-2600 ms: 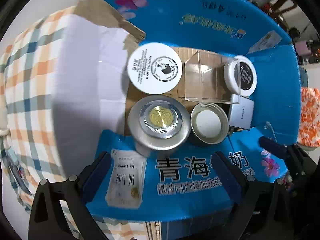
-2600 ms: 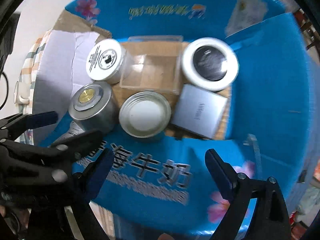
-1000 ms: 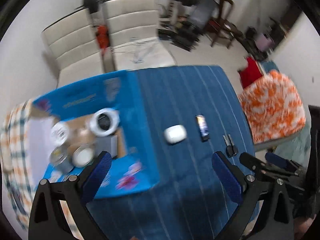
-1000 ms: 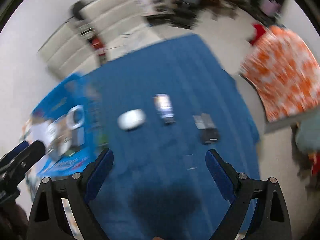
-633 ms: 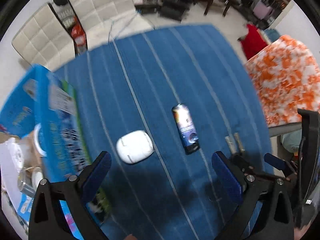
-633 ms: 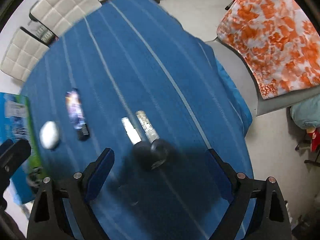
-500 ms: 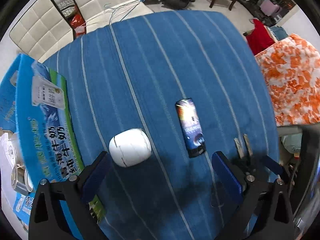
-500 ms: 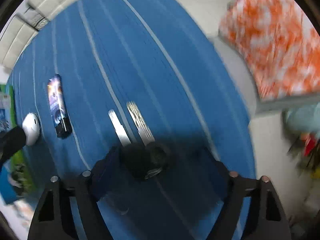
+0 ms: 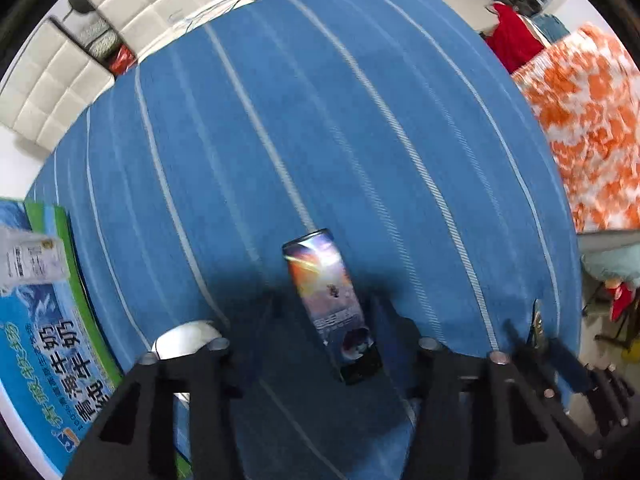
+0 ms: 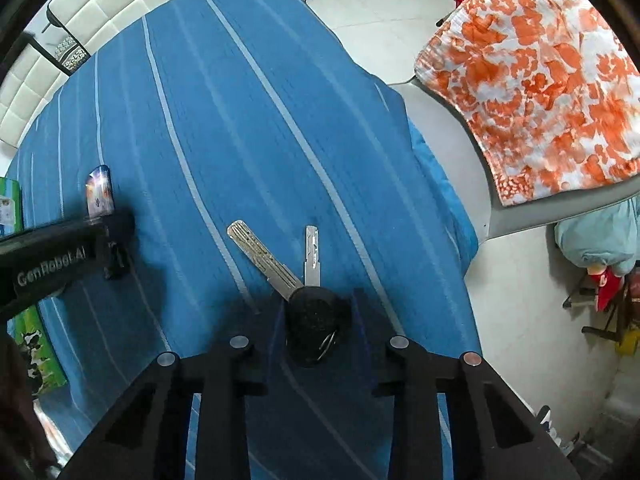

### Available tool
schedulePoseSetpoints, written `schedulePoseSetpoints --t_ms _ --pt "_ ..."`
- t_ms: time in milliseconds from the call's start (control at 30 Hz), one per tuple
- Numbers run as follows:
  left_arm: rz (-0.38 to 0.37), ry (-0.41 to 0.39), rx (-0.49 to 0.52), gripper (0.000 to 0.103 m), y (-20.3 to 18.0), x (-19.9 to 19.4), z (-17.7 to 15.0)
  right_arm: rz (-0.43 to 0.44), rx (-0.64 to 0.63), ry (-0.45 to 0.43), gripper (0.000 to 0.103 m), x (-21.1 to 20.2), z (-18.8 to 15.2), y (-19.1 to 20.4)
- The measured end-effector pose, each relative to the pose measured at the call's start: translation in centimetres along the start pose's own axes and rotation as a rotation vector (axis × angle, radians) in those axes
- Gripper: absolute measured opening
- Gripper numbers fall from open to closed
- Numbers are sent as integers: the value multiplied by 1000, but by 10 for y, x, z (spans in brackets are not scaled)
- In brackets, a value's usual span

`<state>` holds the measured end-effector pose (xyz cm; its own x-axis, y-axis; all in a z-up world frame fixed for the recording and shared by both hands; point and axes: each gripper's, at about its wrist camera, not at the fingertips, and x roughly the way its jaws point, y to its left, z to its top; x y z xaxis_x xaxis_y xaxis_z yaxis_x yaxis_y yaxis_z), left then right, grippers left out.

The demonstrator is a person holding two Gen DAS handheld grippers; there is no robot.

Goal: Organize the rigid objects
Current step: 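Grasp the blue printed can with the left gripper while the right grasps the black car key, then carry the can and car key into the blue box and open both grippers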

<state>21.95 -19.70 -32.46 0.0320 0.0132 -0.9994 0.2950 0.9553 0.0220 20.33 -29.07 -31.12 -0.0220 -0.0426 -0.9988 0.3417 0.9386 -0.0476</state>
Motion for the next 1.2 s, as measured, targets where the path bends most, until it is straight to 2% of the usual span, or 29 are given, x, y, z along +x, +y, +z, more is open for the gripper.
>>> schedulePoseSetpoints --t_ms 33,67,100,200,300,500,633,767,933,1200 --pt "-9 -5 15 29 -3 -1 -2 1 1 -1 33 -2 0 1" --pt "-3 -5 26 24 -5 -1 -3 3 5 -2 33 -4 0 1" --pt "-3 0 33 23 -7 -1 -5 4 6 -3 33 -5 1 2" --pt "-29 12 8 22 0 -2 -9 8 6 -14 32 -11 0 3" --pt "-44 -8 -4 22 6 -13 -18 18 6 -31 32 -22 -4 4" --pt "-81 -103 -17 22 26 -64 -37 59 -9 -78 32 -59 -17 9" --pt "-109 -180 -49 22 52 -107 -58 96 -28 -119 32 -92 -25 17" --pt "-91 -276 -71 22 82 -152 -86 123 -72 -184 32 -132 -38 41" --pt "-80 -326 -135 22 127 -182 -122 187 -164 -257 32 -185 -66 92" --pt "-21 -401 -238 22 188 -222 -173 271 -320 -311 32 -233 -112 181"
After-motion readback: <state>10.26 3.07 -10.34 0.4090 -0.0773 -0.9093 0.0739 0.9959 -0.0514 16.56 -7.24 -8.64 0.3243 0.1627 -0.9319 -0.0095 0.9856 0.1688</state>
